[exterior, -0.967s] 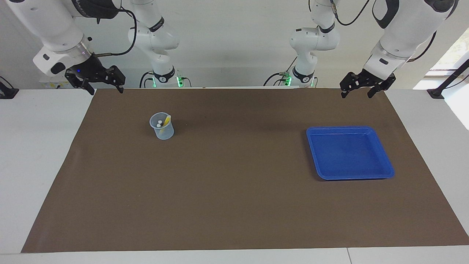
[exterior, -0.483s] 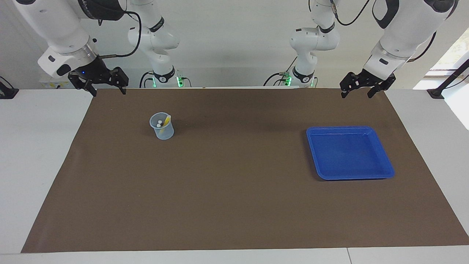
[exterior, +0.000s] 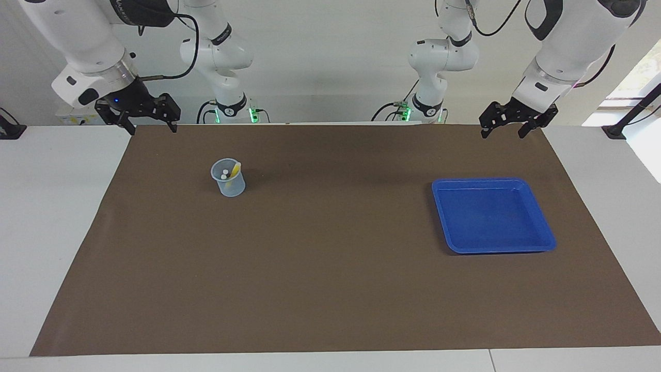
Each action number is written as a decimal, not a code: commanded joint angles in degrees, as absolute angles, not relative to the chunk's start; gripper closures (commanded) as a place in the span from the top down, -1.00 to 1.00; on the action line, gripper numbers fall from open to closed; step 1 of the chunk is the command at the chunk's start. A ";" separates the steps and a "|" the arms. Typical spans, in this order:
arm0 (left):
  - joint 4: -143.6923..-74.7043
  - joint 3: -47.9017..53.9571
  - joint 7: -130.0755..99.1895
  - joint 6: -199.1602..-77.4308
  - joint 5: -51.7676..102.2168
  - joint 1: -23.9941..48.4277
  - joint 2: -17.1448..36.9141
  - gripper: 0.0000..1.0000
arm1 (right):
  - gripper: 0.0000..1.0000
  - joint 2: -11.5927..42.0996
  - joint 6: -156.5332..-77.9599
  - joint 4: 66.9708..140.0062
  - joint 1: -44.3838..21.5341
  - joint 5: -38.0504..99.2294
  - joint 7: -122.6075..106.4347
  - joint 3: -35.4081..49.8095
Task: Transfer and insert pens with both arms
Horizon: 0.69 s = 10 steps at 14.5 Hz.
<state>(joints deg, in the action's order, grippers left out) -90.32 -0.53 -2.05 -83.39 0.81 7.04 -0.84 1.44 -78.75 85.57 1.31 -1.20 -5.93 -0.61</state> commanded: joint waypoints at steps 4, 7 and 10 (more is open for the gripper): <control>-91.85 -0.53 -1.49 -83.94 1.67 6.50 -2.20 1.00 | 1.00 0.80 -77.87 84.64 2.37 -1.49 -5.18 0.18; -91.93 -0.53 -1.41 -83.94 1.67 6.50 -2.20 1.00 | 1.00 0.70 -77.96 84.90 2.20 -1.49 -5.10 -0.53; -91.85 -0.53 -1.41 -83.94 1.67 6.50 -2.20 1.00 | 1.00 1.31 -77.61 84.29 2.11 -1.49 -5.19 -0.61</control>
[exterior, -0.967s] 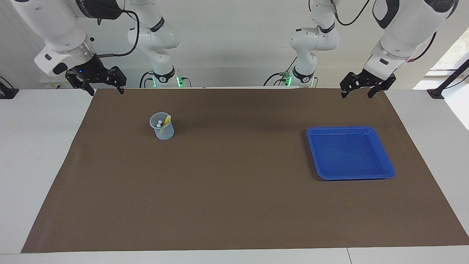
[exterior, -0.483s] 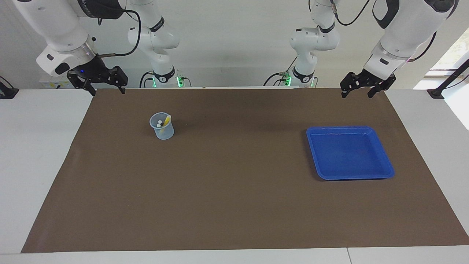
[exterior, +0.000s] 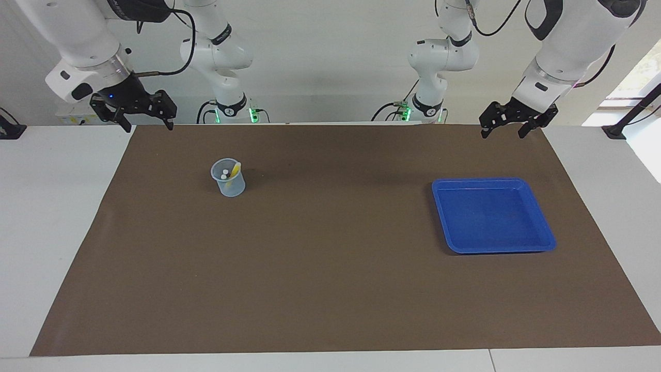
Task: Transfer and insert pens with both arms
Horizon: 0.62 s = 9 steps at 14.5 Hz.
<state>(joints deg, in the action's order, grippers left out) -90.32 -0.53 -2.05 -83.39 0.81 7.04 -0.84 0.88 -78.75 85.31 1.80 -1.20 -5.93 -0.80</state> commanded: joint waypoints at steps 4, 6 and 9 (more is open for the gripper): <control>-91.85 -0.53 -1.41 -83.94 1.67 6.50 -2.20 1.00 | 1.00 1.23 -77.43 84.29 2.11 -1.41 -5.19 -2.02; -91.93 -0.53 -1.41 -83.94 1.67 6.50 -2.20 1.00 | 1.00 0.71 -77.78 85.25 2.20 -1.32 -5.10 -2.20; -91.93 -0.53 -1.41 -83.94 1.67 6.50 -2.20 1.00 | 1.00 0.35 -78.05 86.48 2.72 -1.23 -5.10 -2.81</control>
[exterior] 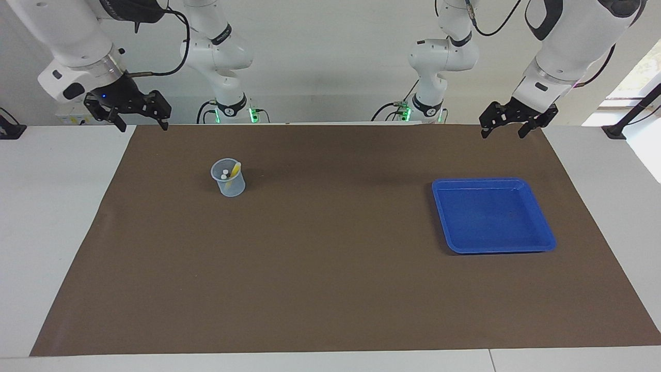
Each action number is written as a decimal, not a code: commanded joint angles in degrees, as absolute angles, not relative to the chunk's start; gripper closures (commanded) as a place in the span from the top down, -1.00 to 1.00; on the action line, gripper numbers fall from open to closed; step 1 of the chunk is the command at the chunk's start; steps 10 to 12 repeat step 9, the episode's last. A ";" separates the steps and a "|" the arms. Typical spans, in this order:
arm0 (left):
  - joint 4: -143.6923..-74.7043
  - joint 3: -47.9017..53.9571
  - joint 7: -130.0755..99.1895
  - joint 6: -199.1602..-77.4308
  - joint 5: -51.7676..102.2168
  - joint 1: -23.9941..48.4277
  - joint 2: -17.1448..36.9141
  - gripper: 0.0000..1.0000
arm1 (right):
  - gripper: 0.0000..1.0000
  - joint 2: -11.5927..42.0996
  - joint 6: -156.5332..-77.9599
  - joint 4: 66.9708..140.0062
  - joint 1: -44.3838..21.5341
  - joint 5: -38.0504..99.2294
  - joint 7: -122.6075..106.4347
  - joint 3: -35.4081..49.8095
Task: Transfer and insert pens with both arms
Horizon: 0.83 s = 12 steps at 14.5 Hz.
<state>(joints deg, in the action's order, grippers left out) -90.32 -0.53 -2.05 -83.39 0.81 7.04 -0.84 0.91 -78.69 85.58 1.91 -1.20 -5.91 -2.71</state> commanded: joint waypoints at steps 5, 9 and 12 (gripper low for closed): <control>-91.93 -0.53 -1.41 -83.94 1.67 6.50 -2.20 1.00 | 1.00 0.44 -80.07 87.19 2.63 -1.23 -5.18 -2.46; -91.85 -0.53 -1.41 -83.94 1.67 6.50 -2.20 1.00 | 1.00 -0.09 -79.80 87.89 2.81 -1.23 -5.19 -2.81; -91.85 -0.53 -1.41 -83.94 1.67 6.50 -2.20 1.00 | 1.00 -0.09 -79.80 87.89 2.81 -1.23 -5.19 -2.81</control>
